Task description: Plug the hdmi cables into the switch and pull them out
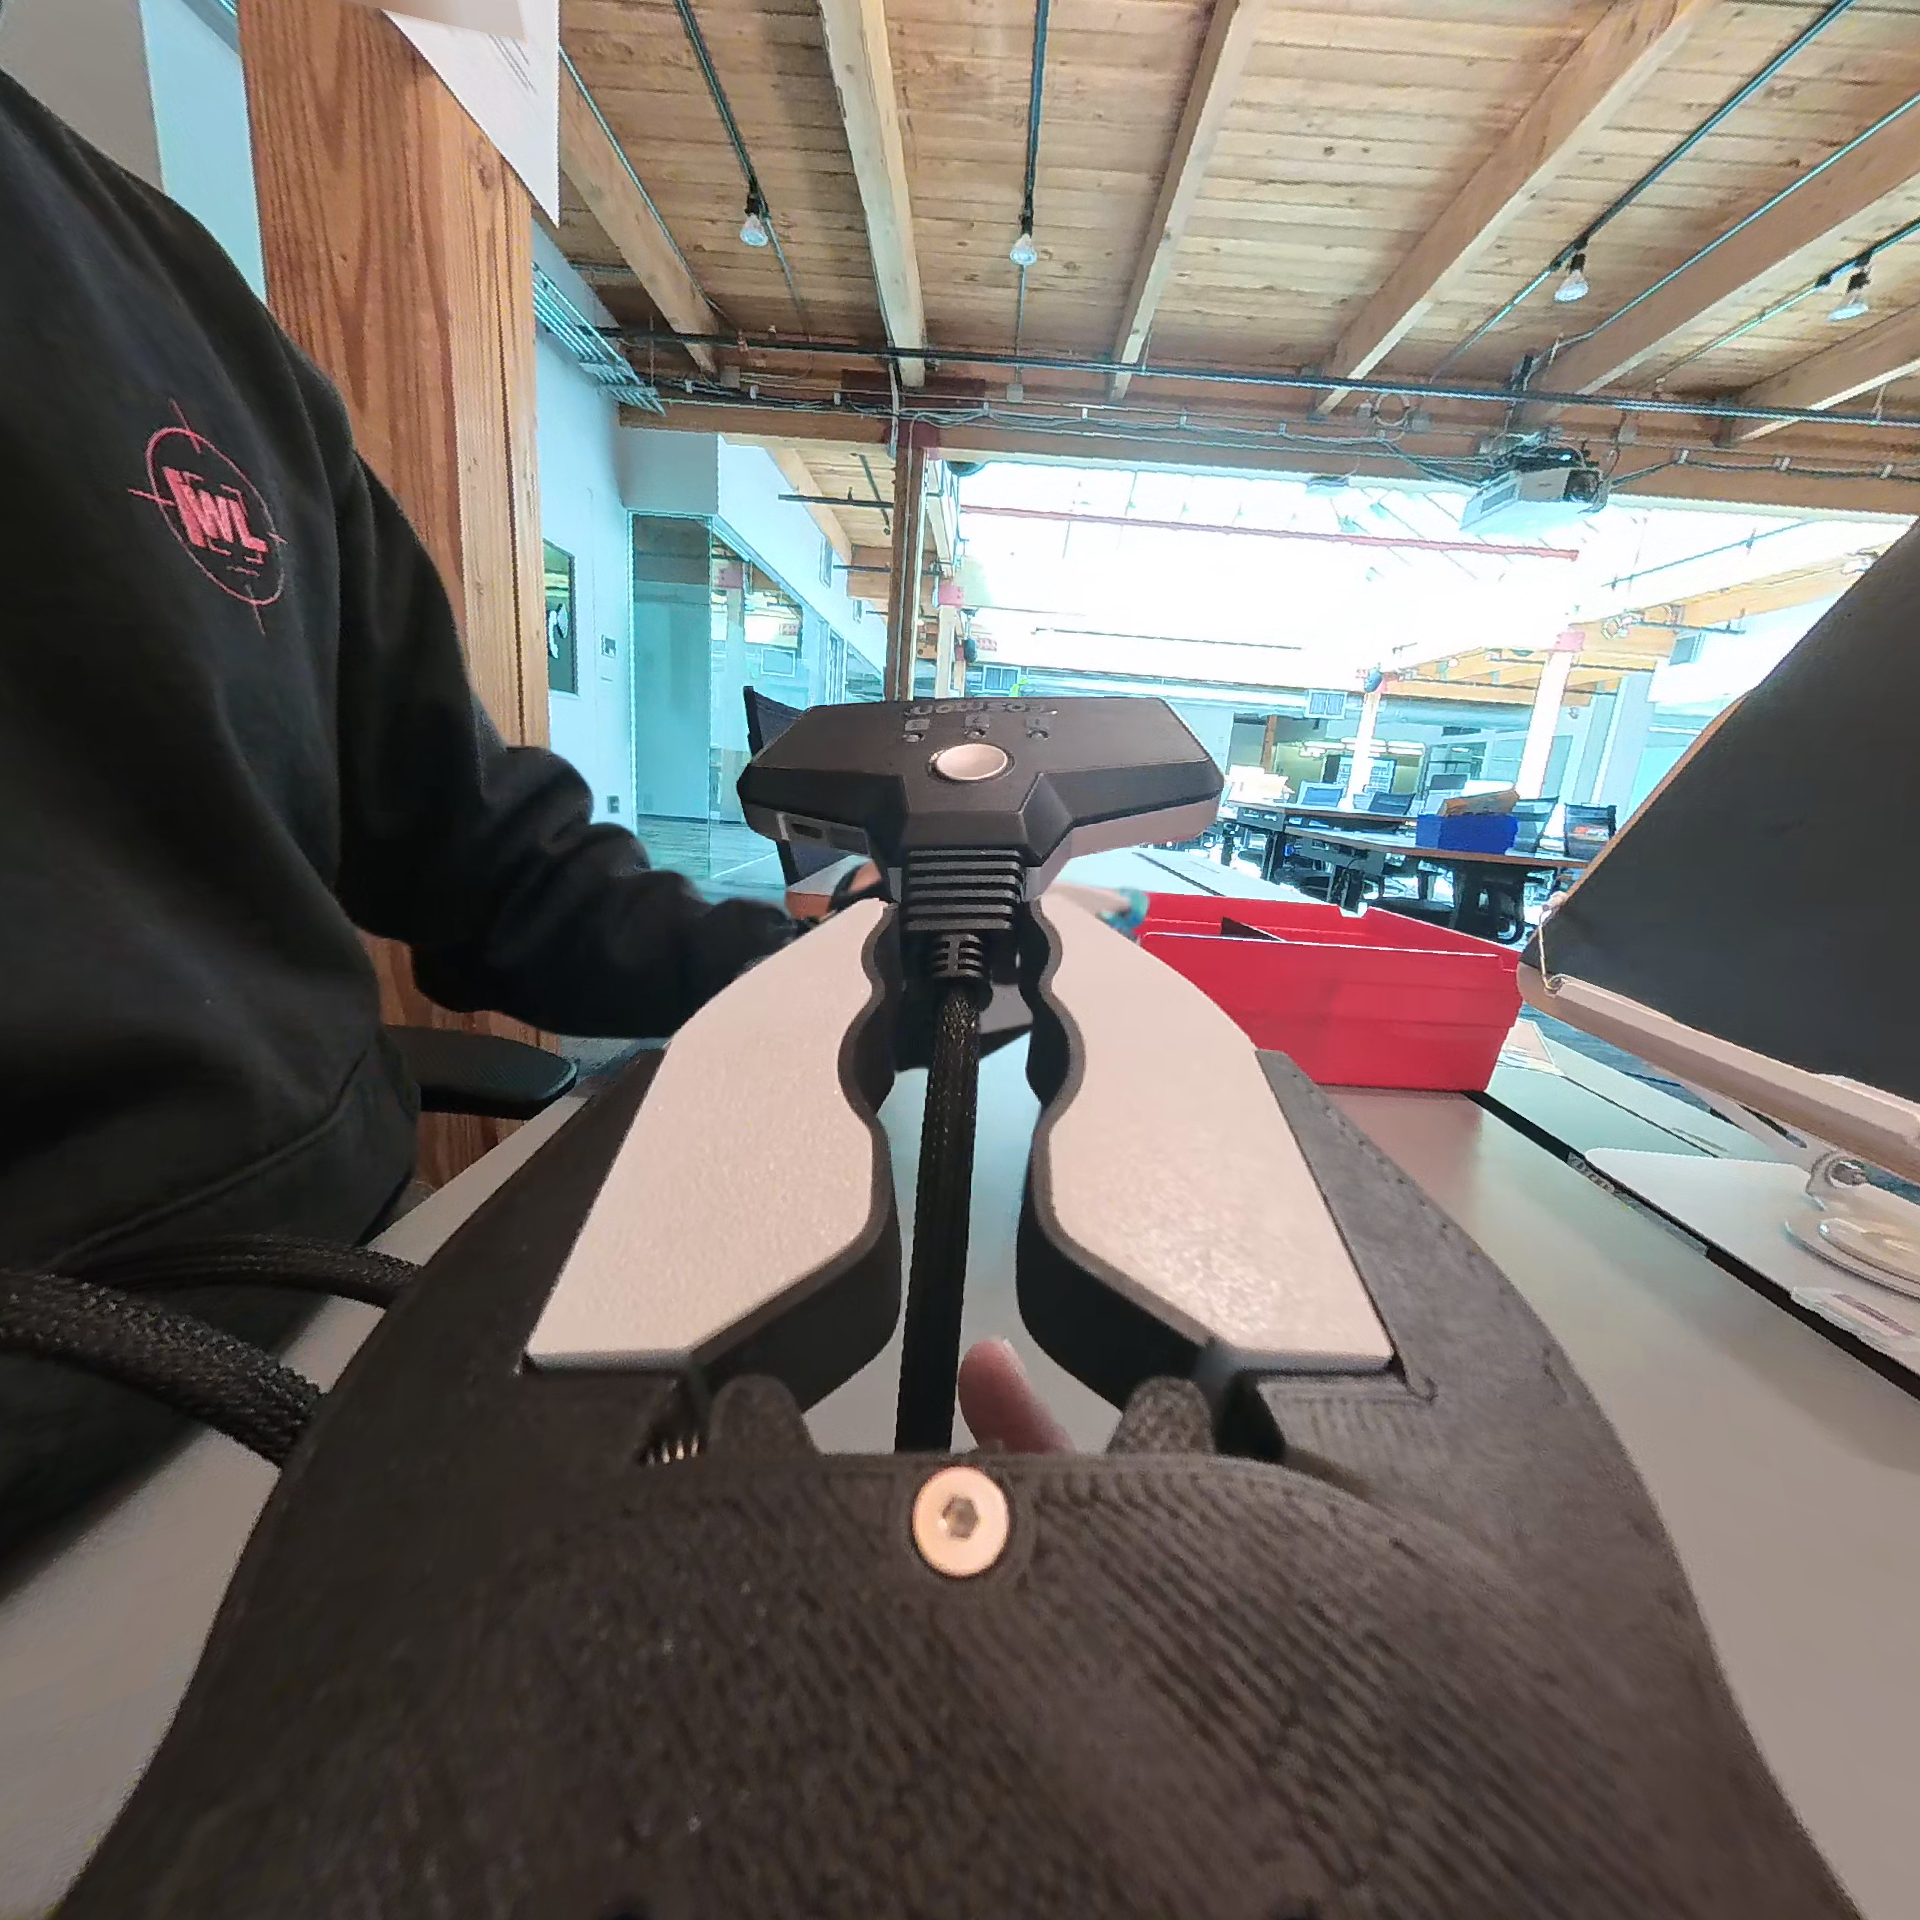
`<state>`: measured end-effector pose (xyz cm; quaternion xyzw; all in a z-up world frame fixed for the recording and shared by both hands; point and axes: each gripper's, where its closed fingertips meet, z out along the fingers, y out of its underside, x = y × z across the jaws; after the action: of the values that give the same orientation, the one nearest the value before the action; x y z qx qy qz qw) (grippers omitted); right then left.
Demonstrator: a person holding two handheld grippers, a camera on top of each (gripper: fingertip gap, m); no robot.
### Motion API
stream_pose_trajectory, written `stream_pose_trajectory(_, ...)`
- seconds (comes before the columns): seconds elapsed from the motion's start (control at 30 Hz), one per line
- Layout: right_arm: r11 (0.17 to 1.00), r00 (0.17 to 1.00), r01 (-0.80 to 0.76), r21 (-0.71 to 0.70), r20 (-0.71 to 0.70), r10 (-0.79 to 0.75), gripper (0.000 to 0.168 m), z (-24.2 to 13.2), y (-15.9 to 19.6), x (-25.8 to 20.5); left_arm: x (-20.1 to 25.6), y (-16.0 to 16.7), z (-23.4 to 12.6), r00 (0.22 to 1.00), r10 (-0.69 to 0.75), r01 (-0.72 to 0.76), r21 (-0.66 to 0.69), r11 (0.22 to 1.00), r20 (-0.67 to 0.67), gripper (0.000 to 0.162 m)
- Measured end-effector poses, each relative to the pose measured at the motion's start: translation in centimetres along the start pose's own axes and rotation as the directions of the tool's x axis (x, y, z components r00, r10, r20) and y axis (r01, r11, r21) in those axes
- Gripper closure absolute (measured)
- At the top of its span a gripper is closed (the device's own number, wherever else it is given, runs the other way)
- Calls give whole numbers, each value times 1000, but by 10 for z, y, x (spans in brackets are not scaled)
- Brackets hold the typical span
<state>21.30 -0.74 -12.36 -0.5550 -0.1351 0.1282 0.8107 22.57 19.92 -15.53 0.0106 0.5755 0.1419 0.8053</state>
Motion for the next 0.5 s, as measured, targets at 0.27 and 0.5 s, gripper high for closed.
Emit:
stream_pose_trajectory(0.27, 1000, 1000, -4, -9, 8, 5, 146, 1, 3, -1, -6, -12, -57, 995, -92, 92, -6, 996, -49, 141)
stream_pose_trajectory(0.5, 1000, 1000, 5, -29, 17, -5, 146, 4, 5, -4, 31, -15, -119, 837, -249, 281, -7, 960, -487, 110)
